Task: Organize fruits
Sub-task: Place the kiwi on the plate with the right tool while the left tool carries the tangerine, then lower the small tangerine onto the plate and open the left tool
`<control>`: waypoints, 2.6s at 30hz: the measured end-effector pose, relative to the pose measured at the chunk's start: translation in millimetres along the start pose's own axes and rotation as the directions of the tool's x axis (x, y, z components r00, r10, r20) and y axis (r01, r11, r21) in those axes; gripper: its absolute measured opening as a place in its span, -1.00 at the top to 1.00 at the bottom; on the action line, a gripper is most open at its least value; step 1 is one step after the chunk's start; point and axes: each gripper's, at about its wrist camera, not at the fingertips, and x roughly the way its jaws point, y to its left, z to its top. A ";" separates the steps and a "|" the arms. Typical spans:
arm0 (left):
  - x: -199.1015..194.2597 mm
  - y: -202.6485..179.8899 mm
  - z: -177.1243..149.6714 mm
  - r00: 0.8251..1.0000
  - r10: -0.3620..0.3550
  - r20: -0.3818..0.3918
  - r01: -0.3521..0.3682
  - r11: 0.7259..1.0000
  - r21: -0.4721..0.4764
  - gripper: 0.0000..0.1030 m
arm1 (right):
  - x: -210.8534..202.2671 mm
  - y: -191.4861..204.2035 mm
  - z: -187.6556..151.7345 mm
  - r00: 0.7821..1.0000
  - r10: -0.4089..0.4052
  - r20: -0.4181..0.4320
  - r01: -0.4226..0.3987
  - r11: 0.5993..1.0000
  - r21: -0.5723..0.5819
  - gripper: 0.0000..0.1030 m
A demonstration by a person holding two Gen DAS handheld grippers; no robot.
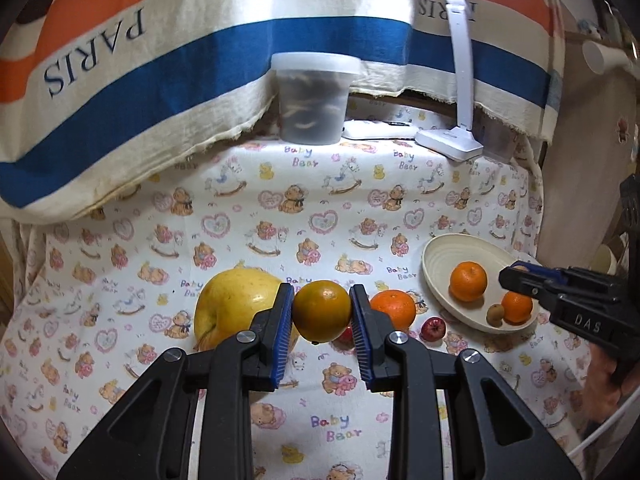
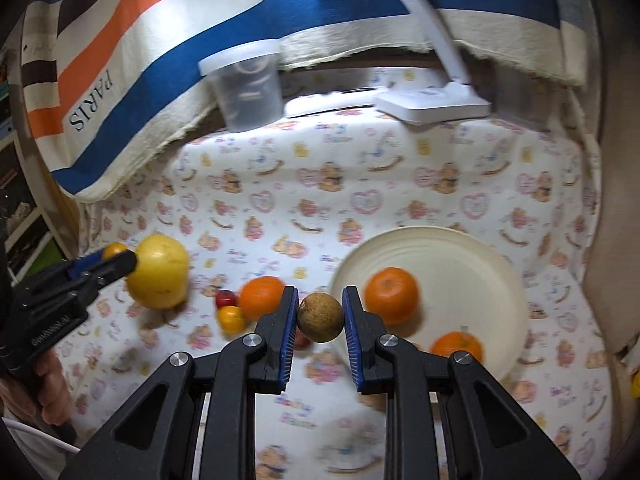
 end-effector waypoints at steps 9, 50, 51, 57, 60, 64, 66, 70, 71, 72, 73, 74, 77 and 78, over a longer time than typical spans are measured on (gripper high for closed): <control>-6.4 -18.0 -4.0 0.999 0.040 0.014 -0.040 0.999 0.013 0.47 | 0.1 -36.6 -9.3 0.999 -0.039 0.004 0.039 0.998 0.039 0.55; 12.4 -85.3 27.1 0.993 -0.099 -0.057 0.107 0.979 0.176 0.47 | -7.9 -94.9 -11.9 0.996 -0.077 0.033 0.066 0.963 0.263 -0.01; 17.6 -92.3 28.8 0.991 -0.110 -0.077 0.123 0.976 0.178 0.47 | -9.3 -97.7 -11.5 0.996 -0.082 0.034 0.070 0.960 0.270 -0.01; 70.1 -120.6 24.3 0.949 -0.194 -0.249 0.227 0.967 0.113 0.47 | -14.8 -101.0 -11.7 0.991 -0.119 0.058 0.099 0.958 0.269 -0.01; 91.7 -130.7 16.5 0.941 -0.166 -0.293 0.211 0.969 0.129 0.47 | -7.3 -99.9 -12.6 0.993 -0.115 0.030 0.104 0.961 0.255 -0.01; 107.1 -137.7 11.8 0.925 -0.171 -0.339 0.228 0.964 0.135 0.47 | -4.7 -99.4 -13.7 0.991 -0.130 0.022 0.121 0.962 0.246 -0.01; 111.3 -140.6 11.2 0.925 -0.162 -0.343 0.222 0.964 0.144 0.47 | -6.5 -100.6 -13.6 0.991 -0.133 0.028 0.122 0.960 0.253 -0.01; 119.4 -142.6 12.2 0.917 -0.182 -0.355 0.239 0.963 0.124 0.47 | -7.3 -106.2 -13.8 0.994 -0.111 0.023 0.099 0.953 0.286 -0.01; 122.1 -143.0 11.2 0.914 -0.187 -0.360 0.244 0.962 0.119 0.47 | -7.3 -107.2 -14.0 0.993 -0.114 0.023 0.103 0.952 0.290 -0.01; 124.8 -143.3 10.0 0.910 -0.194 -0.366 0.251 0.961 0.115 0.47 | -7.0 -108.2 -14.2 0.992 -0.121 0.021 0.109 0.950 0.294 -0.01; 128.5 -145.0 9.0 0.908 -0.200 -0.367 0.258 0.959 0.115 0.47 | -6.7 -109.3 -14.6 0.992 -0.126 0.019 0.114 0.947 0.299 -0.01; 129.4 -145.7 7.7 0.910 -0.203 -0.361 0.261 0.958 0.120 0.47 | -6.6 -110.6 -14.8 0.991 -0.129 0.017 0.118 0.945 0.305 -0.01; 130.5 -145.8 6.8 0.912 -0.204 -0.356 0.262 0.957 0.122 0.47 | -7.1 -116.4 -15.4 0.992 -0.123 0.014 0.111 0.936 0.333 -0.01; 130.7 -145.5 7.2 0.910 -0.208 -0.359 0.264 0.957 0.116 0.47 | -7.5 -117.8 -15.4 0.993 -0.116 0.014 0.104 0.935 0.340 -0.01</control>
